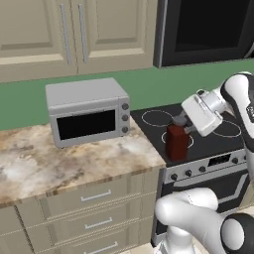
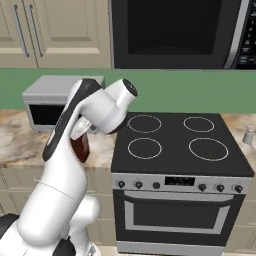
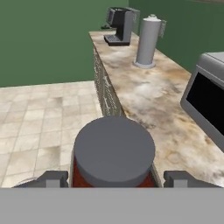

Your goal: Collect the paprika, ketchup, and shaker from the cabinet and place them next to the stove.

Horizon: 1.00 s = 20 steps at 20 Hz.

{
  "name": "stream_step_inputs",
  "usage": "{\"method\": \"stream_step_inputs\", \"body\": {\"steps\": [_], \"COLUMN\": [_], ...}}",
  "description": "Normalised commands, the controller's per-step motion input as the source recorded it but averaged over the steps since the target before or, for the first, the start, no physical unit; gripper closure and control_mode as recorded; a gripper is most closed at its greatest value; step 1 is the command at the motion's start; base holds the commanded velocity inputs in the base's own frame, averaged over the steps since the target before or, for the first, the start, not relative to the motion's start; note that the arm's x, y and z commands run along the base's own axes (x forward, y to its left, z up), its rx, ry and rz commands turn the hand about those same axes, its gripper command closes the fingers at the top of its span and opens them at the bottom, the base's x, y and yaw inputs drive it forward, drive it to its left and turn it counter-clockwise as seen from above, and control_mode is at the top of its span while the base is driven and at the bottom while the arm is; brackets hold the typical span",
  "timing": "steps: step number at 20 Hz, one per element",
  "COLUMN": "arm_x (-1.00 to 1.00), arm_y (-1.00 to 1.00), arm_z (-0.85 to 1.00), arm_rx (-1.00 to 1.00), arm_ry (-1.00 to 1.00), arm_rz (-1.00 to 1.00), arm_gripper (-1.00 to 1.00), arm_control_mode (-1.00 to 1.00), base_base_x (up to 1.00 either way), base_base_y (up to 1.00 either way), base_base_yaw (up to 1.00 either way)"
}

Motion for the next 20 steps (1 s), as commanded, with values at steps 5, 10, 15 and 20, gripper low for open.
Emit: {"method": "stream_step_inputs", "body": {"steps": [5,10,15,20], "arm_x": [0.48,0.48,0.48,0.42], "arm_y": [0.01,0.06,0.11,0.08], "arm_z": [-0.19,-0.2,-0.24,-0.22], "arm_rx": [0.02,0.0,0.0,0.0], "arm_ry": [0.0,0.02,0.05,0.03], "arm_rz": [0.06,0.05,0.05,0.05], "arm_gripper": [1.0,1.0,1.0,1.0], "arm_control_mode": [-1.0,-1.0,-1.0,-1.0], "base_base_x": [0.0,0.0,0.0,0.0], "base_base_y": [0.0,0.0,0.0,0.0], "base_base_yaw": [0.0,0.0,0.0,0.0]}}
